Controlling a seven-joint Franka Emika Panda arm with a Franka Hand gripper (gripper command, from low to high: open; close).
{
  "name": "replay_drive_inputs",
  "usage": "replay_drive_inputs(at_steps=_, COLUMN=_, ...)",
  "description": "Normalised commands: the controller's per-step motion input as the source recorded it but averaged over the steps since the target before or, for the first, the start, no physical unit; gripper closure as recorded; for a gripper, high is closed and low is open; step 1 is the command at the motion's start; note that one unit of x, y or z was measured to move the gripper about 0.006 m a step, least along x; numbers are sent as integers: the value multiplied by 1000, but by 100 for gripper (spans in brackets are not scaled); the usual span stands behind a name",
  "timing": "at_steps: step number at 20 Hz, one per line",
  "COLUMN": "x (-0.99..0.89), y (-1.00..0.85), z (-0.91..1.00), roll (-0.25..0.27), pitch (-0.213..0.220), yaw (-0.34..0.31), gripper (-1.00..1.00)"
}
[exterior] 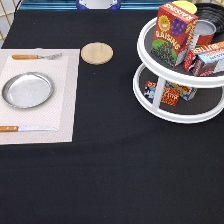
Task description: Pick up the bowl from the lazy Susan and put bowl on the plate
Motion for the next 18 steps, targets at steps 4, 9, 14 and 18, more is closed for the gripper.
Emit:
replay_drive_inputs(at_steps=4, x=36, y=73, z=15, roll=2, pitch=11, yaw=0, gripper=-100)
replay_drive_inputs(at_steps=9, x=365, y=420, z=183, roll=19, pitch=30, yaw=0, gripper=-100)
replay_drive_inputs(at_steps=14, x=348, y=316, z=106, roll=82, pitch=17, yaw=0, gripper=-100)
replay_drive_inputs(at_steps=18, x=389, y=306, z=92, roll=115, pitch=63, yaw=0, gripper=-100)
